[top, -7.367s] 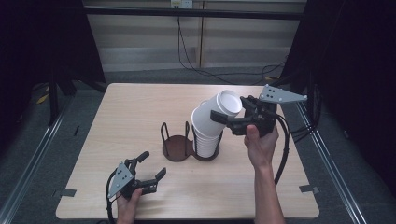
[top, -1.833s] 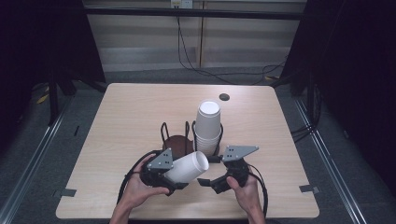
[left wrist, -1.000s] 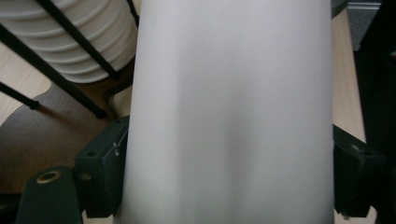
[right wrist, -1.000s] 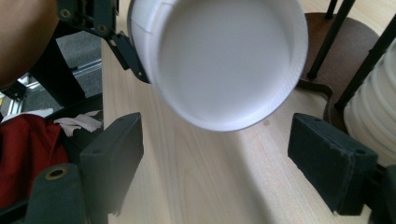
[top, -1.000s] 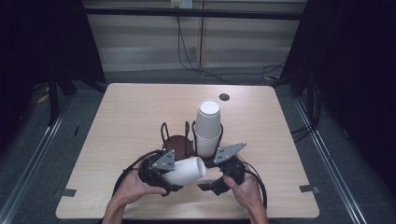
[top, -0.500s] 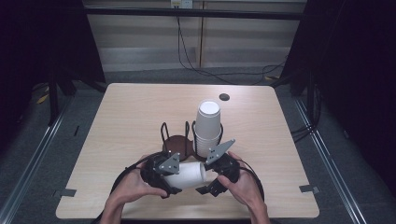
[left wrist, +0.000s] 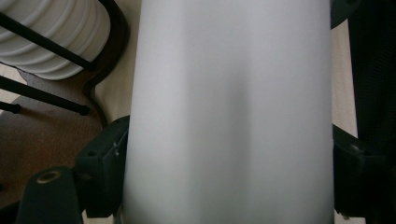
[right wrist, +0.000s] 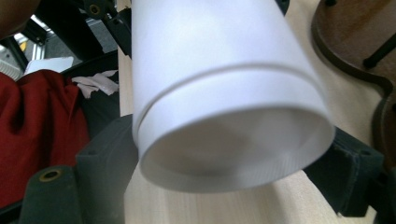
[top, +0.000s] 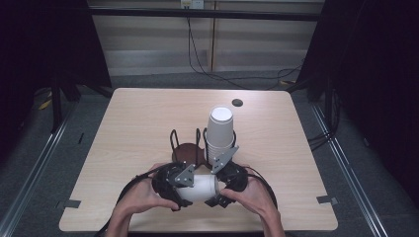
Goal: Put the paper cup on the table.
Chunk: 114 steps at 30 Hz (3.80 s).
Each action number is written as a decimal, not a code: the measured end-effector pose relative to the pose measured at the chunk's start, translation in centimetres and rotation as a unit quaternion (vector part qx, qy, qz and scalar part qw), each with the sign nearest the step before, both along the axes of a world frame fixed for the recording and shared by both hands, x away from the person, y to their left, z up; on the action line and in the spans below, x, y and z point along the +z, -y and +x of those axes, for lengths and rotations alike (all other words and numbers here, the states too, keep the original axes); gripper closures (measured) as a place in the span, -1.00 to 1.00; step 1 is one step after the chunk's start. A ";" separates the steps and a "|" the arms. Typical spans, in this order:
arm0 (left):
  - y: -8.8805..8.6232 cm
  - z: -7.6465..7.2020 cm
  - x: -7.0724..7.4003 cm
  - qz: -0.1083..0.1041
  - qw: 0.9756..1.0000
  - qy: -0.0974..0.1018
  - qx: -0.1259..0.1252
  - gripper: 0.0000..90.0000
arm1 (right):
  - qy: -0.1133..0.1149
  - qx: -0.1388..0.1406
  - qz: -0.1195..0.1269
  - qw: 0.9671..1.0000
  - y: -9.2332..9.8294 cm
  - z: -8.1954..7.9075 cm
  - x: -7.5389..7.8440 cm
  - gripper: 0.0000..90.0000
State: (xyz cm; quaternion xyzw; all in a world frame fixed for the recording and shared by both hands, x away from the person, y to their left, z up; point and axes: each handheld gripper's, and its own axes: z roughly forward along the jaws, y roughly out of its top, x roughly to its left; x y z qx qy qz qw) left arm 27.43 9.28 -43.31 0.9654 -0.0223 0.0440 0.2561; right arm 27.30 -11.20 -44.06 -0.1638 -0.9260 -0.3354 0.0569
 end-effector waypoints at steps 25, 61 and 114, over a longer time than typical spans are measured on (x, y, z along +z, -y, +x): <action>0.8 -0.4 -0.7 -0.004 1.000 -0.012 -0.017 -0.66 | -0.015 0.035 -0.012 0.999 -0.8 0.2 -0.2 -0.47; -1.9 0.5 0.1 -0.132 0.991 -0.006 0.001 -0.78 | -0.007 0.005 0.006 1.000 0.1 0.3 -0.1 -0.46; -6.6 0.4 -2.7 -0.341 0.929 -0.102 0.102 -0.65 | 0.020 -0.089 0.204 0.975 4.4 -0.6 -1.7 -0.47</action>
